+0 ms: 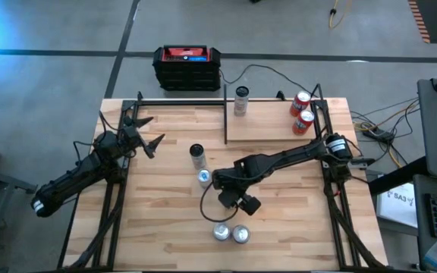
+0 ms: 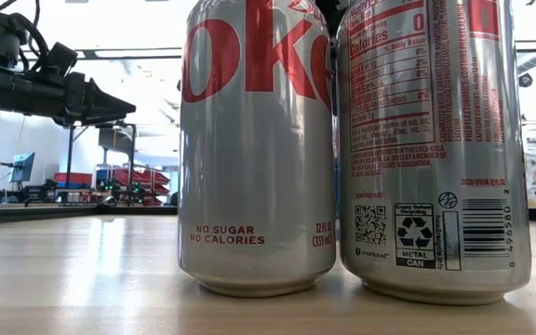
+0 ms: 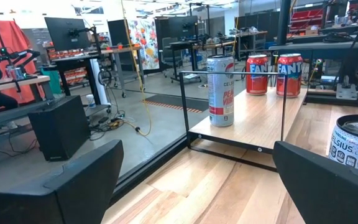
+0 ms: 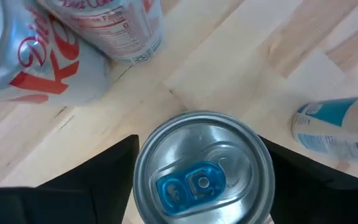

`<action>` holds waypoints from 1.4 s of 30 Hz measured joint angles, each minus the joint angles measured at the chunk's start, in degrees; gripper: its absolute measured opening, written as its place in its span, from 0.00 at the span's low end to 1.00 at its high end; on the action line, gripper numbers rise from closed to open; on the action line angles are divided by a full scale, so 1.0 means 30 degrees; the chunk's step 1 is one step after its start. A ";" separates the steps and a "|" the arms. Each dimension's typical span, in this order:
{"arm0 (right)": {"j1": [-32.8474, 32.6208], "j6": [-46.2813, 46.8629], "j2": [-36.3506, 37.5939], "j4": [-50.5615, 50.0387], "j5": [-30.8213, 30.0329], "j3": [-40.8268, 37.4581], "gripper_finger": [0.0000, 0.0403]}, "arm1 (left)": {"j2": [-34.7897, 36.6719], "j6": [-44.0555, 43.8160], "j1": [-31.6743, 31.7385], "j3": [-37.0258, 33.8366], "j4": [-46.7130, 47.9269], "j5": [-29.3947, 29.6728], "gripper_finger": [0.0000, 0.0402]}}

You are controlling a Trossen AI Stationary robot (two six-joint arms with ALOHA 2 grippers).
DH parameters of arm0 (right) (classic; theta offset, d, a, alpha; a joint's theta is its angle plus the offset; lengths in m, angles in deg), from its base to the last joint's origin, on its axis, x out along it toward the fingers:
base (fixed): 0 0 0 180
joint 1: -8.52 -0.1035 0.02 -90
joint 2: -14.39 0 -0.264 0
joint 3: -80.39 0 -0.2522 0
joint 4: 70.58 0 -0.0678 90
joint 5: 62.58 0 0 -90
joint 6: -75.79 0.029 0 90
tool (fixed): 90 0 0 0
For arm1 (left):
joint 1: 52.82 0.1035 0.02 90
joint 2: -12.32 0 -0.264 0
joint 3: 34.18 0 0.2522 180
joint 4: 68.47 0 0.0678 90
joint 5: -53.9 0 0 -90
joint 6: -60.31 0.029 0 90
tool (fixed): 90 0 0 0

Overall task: Place canned beverage on shelf
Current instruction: Put the right blue soda can on the shelf

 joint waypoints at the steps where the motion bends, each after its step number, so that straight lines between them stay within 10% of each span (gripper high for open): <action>1: 0.0002 0.0662 0.0000 0.0024 -0.0002 0.0000 0.72 | 0.0003 -0.0006 0.0000 0.0003 0.0000 -0.0007 0.99; 18: -0.0005 1.4826 0.0023 0.0130 -0.3525 0.0474 0.93 | 0.0007 -0.0003 0.0005 0.0000 -0.0004 -0.0007 0.99; 42: -0.1176 0.7199 0.0036 0.0490 -0.2984 0.0500 0.94 | 0.0003 -0.0004 0.0000 0.0000 -0.0005 -0.0007 0.99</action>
